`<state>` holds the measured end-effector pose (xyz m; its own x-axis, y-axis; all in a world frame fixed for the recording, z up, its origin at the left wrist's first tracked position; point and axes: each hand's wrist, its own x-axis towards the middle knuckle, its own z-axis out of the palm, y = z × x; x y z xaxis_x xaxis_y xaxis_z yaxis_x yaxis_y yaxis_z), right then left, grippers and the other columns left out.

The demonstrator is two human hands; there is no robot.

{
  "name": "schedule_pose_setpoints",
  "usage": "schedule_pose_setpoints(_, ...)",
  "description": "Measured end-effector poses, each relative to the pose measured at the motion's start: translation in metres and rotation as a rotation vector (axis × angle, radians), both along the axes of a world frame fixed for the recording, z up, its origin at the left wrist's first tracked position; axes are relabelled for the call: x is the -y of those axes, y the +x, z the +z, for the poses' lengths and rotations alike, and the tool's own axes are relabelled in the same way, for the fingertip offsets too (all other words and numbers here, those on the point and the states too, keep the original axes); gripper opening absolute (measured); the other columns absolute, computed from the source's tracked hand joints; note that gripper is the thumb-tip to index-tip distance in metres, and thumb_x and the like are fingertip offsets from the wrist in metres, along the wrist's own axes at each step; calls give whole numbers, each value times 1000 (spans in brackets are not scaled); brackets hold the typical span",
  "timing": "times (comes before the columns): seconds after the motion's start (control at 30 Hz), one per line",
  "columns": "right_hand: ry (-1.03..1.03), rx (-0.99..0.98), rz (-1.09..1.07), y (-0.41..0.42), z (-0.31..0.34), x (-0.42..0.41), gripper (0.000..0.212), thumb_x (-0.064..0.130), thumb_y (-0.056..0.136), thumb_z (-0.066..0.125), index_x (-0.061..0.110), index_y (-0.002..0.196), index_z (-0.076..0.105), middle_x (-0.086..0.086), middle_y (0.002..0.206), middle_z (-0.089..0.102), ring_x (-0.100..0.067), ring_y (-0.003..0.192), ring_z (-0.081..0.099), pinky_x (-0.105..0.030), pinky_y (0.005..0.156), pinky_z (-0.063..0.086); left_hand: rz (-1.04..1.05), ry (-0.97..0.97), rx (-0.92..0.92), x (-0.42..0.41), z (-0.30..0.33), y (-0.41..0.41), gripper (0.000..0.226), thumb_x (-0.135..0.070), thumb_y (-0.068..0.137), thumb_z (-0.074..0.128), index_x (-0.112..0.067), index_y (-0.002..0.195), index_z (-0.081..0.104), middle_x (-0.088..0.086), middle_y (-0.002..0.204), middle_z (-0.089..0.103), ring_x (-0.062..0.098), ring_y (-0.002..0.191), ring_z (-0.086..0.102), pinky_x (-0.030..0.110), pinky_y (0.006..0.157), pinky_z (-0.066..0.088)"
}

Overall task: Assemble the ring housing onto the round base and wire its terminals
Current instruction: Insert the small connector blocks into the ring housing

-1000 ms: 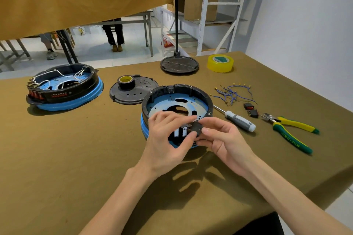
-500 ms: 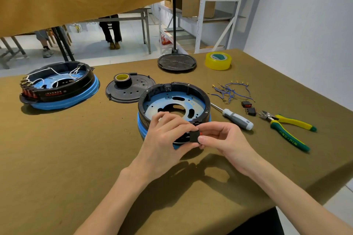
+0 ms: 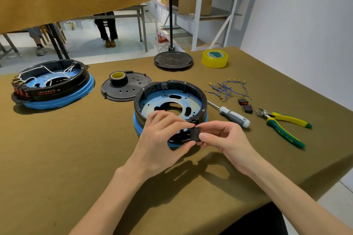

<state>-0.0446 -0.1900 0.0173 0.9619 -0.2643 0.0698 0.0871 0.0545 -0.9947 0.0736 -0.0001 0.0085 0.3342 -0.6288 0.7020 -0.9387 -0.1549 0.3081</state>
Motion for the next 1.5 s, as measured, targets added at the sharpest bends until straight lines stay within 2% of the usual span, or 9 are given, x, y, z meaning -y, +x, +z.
schedule_pose_setpoints(0.13,-27,9,-5,-3,1,-1,32,16,79,79,8,110,78,-17,100,78,-26,84,75,-27,75,60,-9,35,19,1,-1,-4,33,-40,88,71,-18,113,73,-6,111,72,15,110,60,31,106,38)
schedule_pose_setpoints(0.4,-68,-15,-42,-2,-3,-9,23,7,87,78,10,110,77,-10,96,79,-24,84,77,-26,73,61,-3,134,22,4,-10,-5,36,-39,90,63,-18,119,58,-1,119,60,15,114,49,18,107,27)
schedule_pose_setpoints(0.53,-167,68,-162,3,-8,-14,23,5,86,80,13,107,77,-4,96,80,-21,85,77,-26,73,61,37,103,-55,5,-12,-1,41,-42,92,65,-18,125,62,-4,124,62,13,122,49,27,109,35)
schedule_pose_setpoints(0.7,-375,144,-243,9,-16,-21,22,13,86,82,23,105,77,8,96,78,-14,85,76,-22,75,60,92,59,-198,1,-11,4,58,-49,90,68,-21,140,58,-9,137,59,8,133,46,28,115,32)
schedule_pose_setpoints(0.83,-497,223,-248,12,-19,-23,23,16,86,81,23,108,75,11,98,76,-16,89,75,-25,78,60,93,63,-275,-1,-12,5,48,-49,93,59,-26,135,62,-13,131,62,4,131,47,31,116,30)
schedule_pose_setpoints(0.97,-568,356,-234,12,-20,-26,24,14,87,79,18,110,74,12,100,74,-17,90,73,-25,78,59,75,-37,-221,1,-8,6,28,-41,93,67,-24,114,75,-9,123,66,11,125,54,32,109,35)
schedule_pose_setpoints(1.2,-332,310,-209,14,-21,-29,31,2,84,81,17,111,75,4,99,77,-17,91,74,-20,79,59,10,-20,-284,-6,1,7,28,-38,92,68,-26,116,76,-15,110,71,6,112,61,38,103,41)
schedule_pose_setpoints(1.33,-202,265,-168,16,-20,-25,37,2,87,77,16,120,75,-7,98,76,-27,87,77,-30,80,62,13,-97,-439,-5,2,6,49,-31,89,75,-23,135,62,-21,102,74,6,113,66,42,111,41)
schedule_pose_setpoints(1.5,-127,257,-12,14,-20,-26,37,-4,88,73,9,123,72,-8,111,77,-30,90,78,-31,80,63,-3,-108,-536,-4,5,7,51,-40,87,74,-32,135,57,-22,98,76,13,110,70,54,105,48)
